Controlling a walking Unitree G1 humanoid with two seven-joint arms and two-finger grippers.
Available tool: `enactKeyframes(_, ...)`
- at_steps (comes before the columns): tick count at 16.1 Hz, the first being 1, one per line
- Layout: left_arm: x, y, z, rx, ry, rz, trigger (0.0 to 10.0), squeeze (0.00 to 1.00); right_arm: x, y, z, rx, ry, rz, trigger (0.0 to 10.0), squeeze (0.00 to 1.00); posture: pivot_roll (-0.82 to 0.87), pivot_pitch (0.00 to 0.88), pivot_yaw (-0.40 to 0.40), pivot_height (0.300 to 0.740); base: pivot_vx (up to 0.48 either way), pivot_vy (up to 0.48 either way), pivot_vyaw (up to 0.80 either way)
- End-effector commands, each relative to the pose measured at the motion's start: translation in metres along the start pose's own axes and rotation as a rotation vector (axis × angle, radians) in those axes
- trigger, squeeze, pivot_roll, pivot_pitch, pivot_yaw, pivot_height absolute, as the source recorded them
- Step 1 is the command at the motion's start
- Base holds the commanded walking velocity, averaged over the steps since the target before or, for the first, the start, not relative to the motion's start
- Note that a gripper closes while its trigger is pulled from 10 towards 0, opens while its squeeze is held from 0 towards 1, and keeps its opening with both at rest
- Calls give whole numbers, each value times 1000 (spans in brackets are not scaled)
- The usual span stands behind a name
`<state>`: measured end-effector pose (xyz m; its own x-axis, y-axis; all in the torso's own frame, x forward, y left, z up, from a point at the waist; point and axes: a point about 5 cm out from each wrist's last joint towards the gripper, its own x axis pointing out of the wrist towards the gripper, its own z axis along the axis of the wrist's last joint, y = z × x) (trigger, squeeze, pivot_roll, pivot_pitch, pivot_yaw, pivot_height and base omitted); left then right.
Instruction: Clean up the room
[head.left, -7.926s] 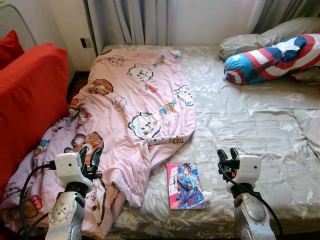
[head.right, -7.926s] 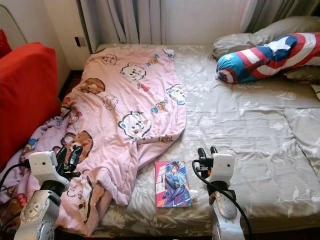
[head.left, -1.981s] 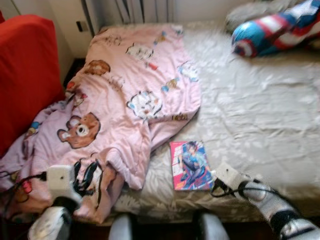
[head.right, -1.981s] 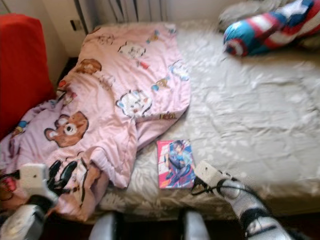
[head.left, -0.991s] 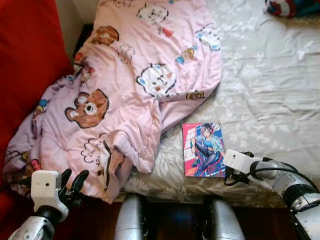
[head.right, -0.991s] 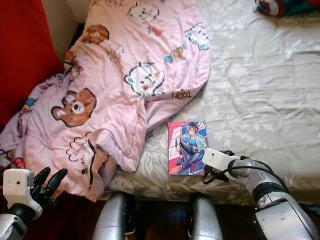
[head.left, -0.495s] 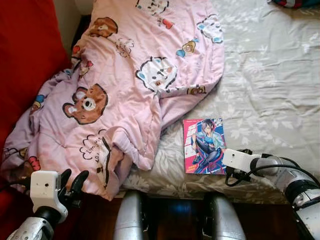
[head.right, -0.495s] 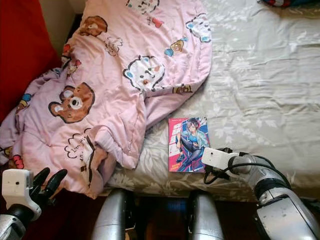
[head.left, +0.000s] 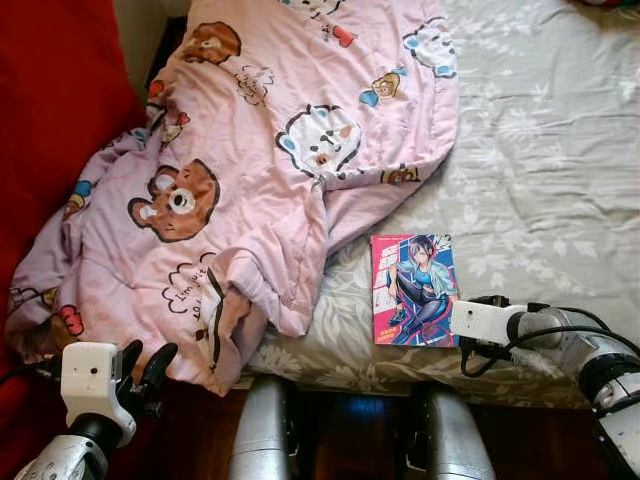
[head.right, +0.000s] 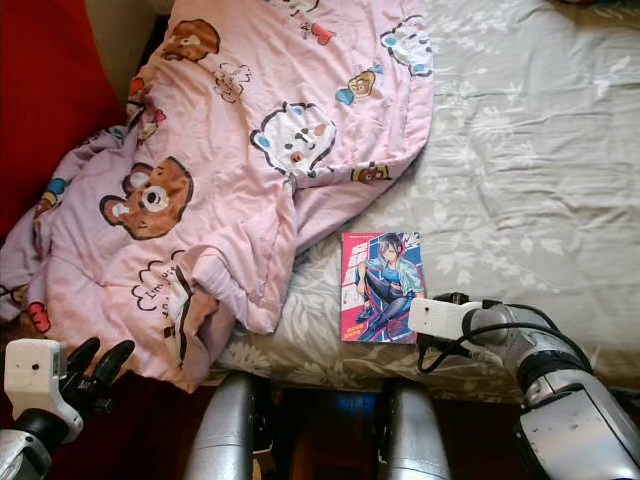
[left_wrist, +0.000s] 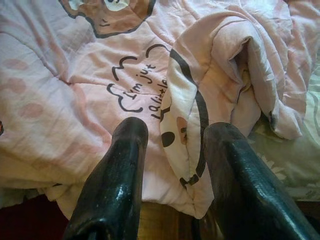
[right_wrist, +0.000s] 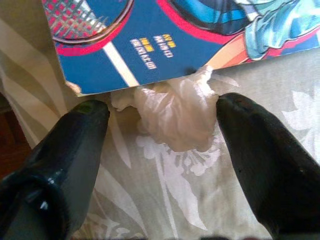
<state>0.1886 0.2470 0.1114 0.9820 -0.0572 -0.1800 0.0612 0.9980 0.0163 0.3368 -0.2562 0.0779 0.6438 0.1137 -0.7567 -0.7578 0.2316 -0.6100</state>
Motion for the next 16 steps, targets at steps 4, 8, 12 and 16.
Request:
enactKeyframes(4, -6, 4, -5, 7, 29, 26, 10000, 0, 3, 3, 5, -7, -16, -8, 10000, 0, 176, 363, 120, 625, 0, 0, 0)
enactKeyframes(8, -8, 6, -7, 11, 36, 33, 10000, 0, 4, 6, 4, -22, -3, 2, 1686, 0, 174, 366, 119, 625, 0, 0, 0)
enactKeyframes(12, -8, 6, -8, 12, 38, 34, 10000, 0, 6, 12, 1, -17, 8, 25, 10000, 0, 175, 367, 115, 625, 0, 0, 0)
enactKeyframes(16, -9, 7, -7, 14, 38, 36, 10000, 0, 7, 20, -3, 5, 38, 60, 10000, 0, 180, 365, 115, 625, 0, 0, 0)
